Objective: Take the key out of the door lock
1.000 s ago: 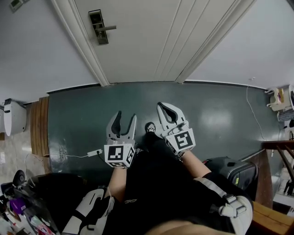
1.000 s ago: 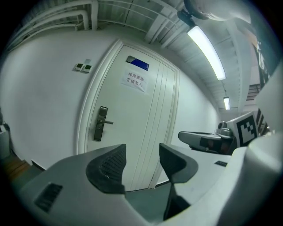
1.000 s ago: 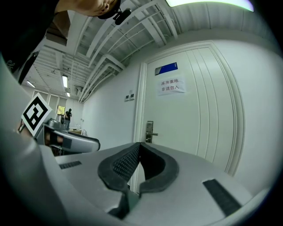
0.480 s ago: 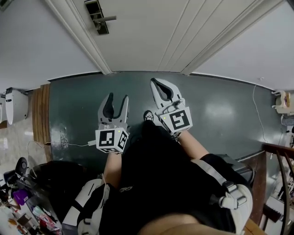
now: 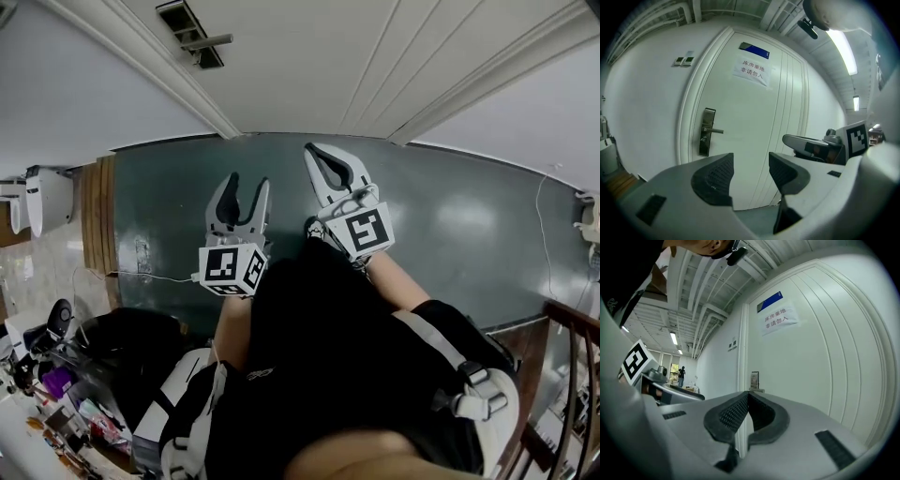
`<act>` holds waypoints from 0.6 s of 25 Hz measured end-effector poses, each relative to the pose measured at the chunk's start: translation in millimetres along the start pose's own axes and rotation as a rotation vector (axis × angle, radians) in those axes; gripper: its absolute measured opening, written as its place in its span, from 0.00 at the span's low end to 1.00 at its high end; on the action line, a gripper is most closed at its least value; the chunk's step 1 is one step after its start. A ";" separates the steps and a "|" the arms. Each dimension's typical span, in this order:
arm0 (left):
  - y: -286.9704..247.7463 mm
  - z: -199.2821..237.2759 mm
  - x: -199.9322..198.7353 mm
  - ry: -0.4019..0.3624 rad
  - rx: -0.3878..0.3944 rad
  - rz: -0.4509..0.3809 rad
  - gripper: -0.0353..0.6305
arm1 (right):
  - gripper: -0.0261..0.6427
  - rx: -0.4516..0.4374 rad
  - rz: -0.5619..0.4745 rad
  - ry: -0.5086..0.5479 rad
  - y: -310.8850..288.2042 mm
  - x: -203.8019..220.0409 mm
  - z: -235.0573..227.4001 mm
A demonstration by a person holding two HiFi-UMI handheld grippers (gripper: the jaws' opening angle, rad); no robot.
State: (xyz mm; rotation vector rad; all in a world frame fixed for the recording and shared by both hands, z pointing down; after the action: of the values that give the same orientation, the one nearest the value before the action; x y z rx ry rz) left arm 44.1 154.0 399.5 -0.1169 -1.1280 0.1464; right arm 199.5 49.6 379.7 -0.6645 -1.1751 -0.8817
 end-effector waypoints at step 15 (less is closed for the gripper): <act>-65.6 32.4 -7.8 0.039 -0.040 0.079 0.38 | 0.05 0.051 0.054 -0.081 -34.3 55.6 -51.8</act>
State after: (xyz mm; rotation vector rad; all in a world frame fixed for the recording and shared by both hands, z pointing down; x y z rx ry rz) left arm 15.3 88.6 417.3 -0.1989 -1.0881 0.1912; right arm 203.1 -23.8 419.2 -0.6925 -1.2425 -0.7825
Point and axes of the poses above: the fingertips, and each gripper's own axes: y backward along the fingers, z to its left, x out of its underside, the point moved 8 cm from there along y, backward along the fingers, and after that the axes turned 15 degrees about y, right-handed, at the moved point
